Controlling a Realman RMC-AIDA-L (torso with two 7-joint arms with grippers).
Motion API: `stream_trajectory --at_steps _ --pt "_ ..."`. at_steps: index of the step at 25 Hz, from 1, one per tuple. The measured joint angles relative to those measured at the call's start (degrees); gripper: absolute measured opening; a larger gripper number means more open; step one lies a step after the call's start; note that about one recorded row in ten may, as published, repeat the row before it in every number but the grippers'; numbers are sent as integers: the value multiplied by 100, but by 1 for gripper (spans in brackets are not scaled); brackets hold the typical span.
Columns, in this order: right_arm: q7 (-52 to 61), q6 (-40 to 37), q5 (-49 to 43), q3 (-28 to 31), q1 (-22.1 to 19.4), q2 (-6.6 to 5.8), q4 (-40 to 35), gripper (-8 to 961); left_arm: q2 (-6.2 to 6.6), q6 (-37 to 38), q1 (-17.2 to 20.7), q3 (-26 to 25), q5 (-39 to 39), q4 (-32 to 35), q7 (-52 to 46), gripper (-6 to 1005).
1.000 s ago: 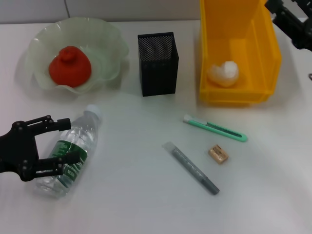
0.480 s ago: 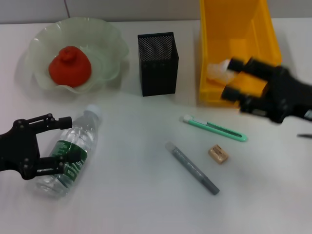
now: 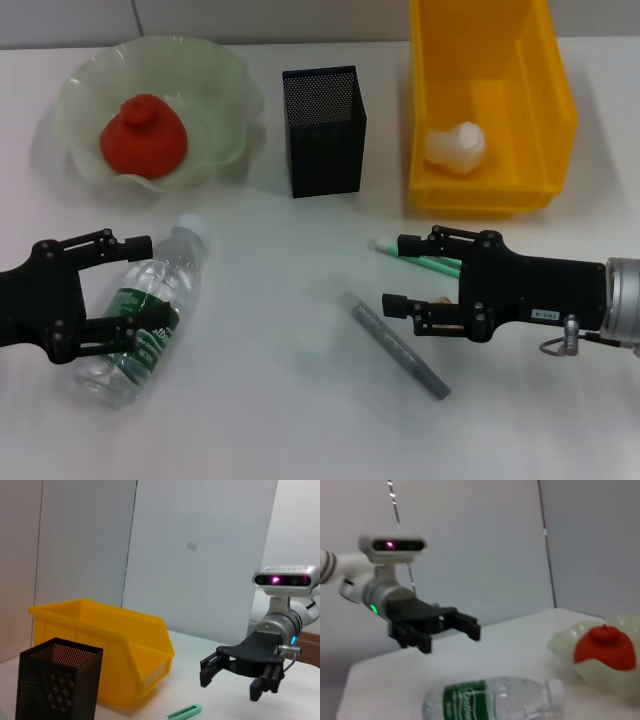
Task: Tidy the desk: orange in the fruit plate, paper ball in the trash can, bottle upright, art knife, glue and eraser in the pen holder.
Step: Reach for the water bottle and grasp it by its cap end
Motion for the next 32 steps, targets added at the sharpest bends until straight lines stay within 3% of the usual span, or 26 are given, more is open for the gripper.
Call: stream_trajectory --at_steps 9,14,18,21,23,27,30,32 --pt "-96 61 -21 8 -11 5 22 765 -11 -23 -28 -56 -28 18 -156 790" --pt "-96 65 -25 15 -15 8 27 765 -86 -28 -139 -417 -36 272 -759 789" --pt "-97 34 -28 38 -38 8 17 765 -296 -192 -330 -564 25 1327 -2207 788" --pt "-97 14 -28 45 -60 8 7 765 -341 -297 -403 -526 139 1681 -2773 787" --pt "-102 8 -28 40 -74 8 2 765 -363 -393 -608 -518 520 2113 -3752 787" --pt "-105 47 -28 10 -77 8 -5 765 -364 -408 -866 -518 1006 2437 -4662 786" --pt "-147 66 -28 20 -78 7 -8 765 -360 -411 -1359 -519 2243 2873 -5908 785" --pt "-149 66 -28 33 -78 6 -8 765 -357 -410 -1461 -518 2461 2916 -6101 785"
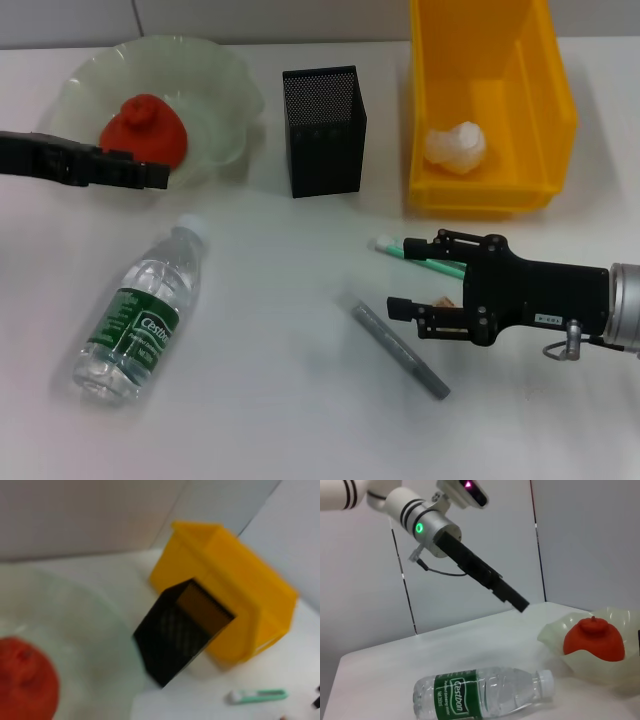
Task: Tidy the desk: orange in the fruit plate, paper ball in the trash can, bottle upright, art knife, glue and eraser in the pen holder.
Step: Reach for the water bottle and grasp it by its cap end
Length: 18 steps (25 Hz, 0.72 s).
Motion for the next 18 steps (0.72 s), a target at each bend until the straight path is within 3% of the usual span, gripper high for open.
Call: stream_trajectory --at_steps 1,3,6,7,10,18 --pt "0 0 0 0 0 0 0 765 0 0 0 0 0 0 0 784" --pt "-2 0 0 6 0 -5 0 765 -1 24 -376 18 745 67 -538 784" --pt "-5 0 0 10 -3 -9 0 765 -6 23 -482 45 975 77 -687 783" --pt "-8 0 0 13 -5 -11 -1 765 -10 1 -702 206 1416 94 -1033 783" --pt "-11 0 0 14 -16 -16 -1 765 -31 -29 -857 342 1693 107 -1312 782" --pt "-159 -2 4 11 -72 -19 -7 765 -220 -180 -1230 758 2435 132 -2120 780"
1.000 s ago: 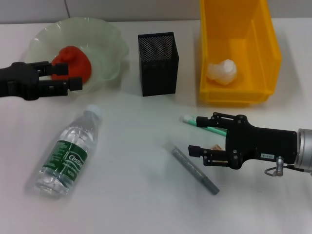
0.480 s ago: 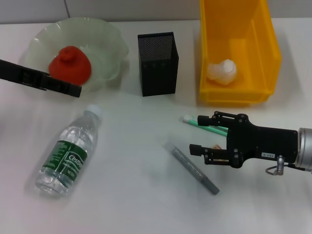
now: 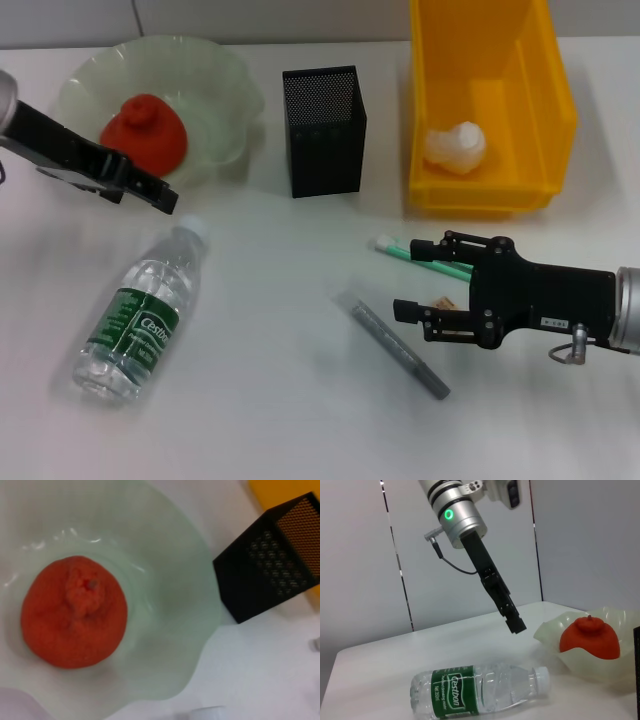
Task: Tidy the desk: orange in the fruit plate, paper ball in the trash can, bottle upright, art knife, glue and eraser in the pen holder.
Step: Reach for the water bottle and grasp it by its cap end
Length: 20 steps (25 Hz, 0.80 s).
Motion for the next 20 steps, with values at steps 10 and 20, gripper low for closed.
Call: stream_trajectory --at_steps 10,20 --pt "-211 0 3 0 -8 -2 -2 765 -257 -304 -261 627 425 -106 -760 778" --pt "-227 0 3 0 -23 3 -2 765 -281 -819 -457 857 430 -787 -780 776"
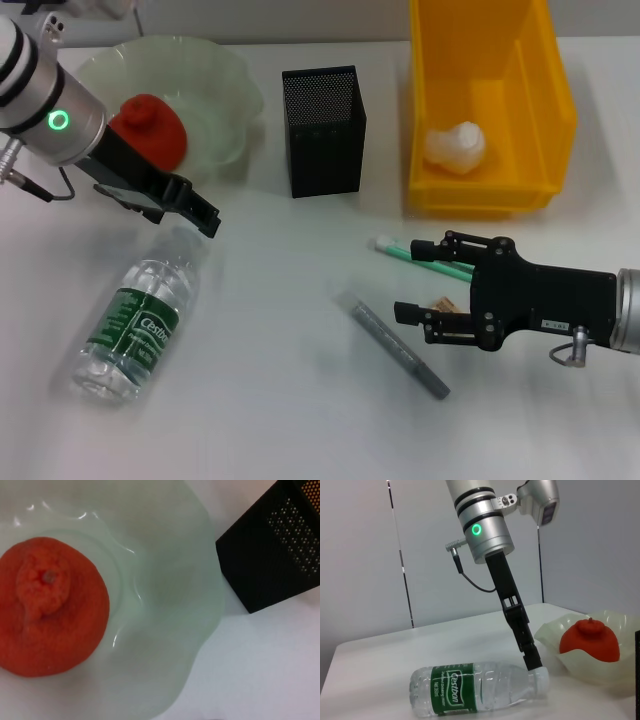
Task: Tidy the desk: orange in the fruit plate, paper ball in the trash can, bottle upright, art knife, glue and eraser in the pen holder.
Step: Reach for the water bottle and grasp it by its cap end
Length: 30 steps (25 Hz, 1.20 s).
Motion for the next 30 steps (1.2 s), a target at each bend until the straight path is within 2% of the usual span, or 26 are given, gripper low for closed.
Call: stream_trajectory --at_steps 14,26,30 --pt "31 0 0 7 5 -6 0 765 -18 -480 -23 514 -29 -403 -10 773" --pt "32 0 29 9 24 -9 0 765 -21 -569 -25 565 -37 -531 -4 770" --pt "31 0 33 9 32 -9 0 765 -21 -607 -25 565 -36 -573 21 738"
